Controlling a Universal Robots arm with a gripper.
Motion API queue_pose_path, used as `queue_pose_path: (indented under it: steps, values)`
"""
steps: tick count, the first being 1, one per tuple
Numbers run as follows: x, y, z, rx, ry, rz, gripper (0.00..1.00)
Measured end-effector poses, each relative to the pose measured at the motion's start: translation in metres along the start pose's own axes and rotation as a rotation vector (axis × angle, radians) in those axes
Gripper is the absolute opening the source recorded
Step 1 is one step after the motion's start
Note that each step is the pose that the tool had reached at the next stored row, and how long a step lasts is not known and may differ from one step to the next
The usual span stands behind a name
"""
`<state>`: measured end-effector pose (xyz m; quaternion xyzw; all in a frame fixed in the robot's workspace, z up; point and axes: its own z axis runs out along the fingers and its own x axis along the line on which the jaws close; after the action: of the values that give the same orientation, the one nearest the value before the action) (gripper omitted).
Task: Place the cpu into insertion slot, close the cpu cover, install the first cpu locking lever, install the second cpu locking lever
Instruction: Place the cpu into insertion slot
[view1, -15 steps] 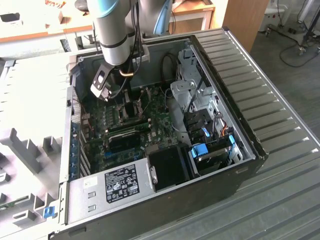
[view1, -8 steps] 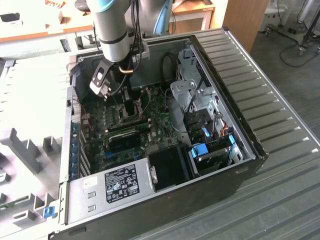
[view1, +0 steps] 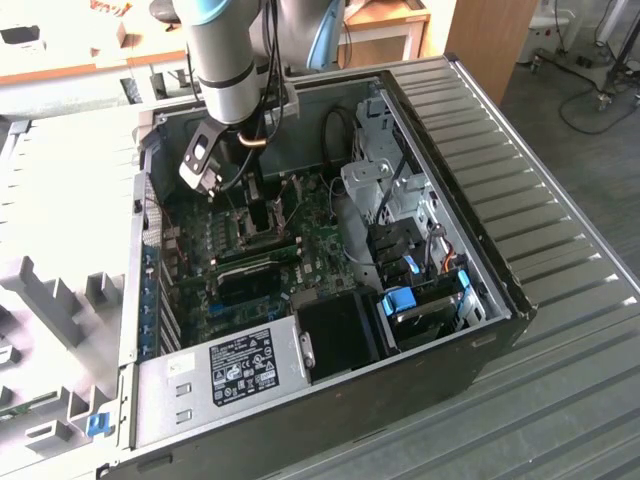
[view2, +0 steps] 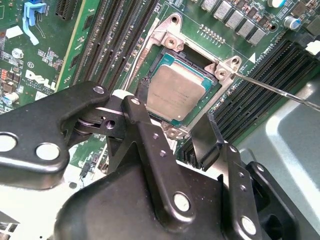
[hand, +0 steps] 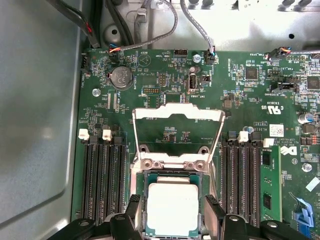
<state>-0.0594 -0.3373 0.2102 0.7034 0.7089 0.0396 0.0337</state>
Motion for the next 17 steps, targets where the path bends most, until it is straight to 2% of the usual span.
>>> queue_pose_path:
  steps: [7, 9, 10, 12, 13, 15, 16, 17]
  values:
    - [0.0000, 0.0000, -0.0001, 0.0000, 0.0000, 0.000, 0.60]
    - [0.0000, 0.0000, -0.0001, -0.0001, 0.0001, 0.000, 0.47]
    - [0.0000, 0.0000, -0.0002, -0.0001, 0.0000, 0.000, 0.47]
    - [0.0000, 0.0000, -0.0002, 0.0000, 0.0000, 0.000, 0.36]
    - [0.0000, 0.0000, -0.0002, -0.0001, 0.0000, 0.000, 0.36]
    - [0.0000, 0.0000, -0.0003, 0.0000, 0.0000, 0.000, 0.24]
    - [0.0000, 0.0000, -0.0003, 0.0000, 0.0000, 0.000, 0.24]
    - [0.0000, 0.0000, -0.0004, 0.0000, 0.0000, 0.000, 0.18]
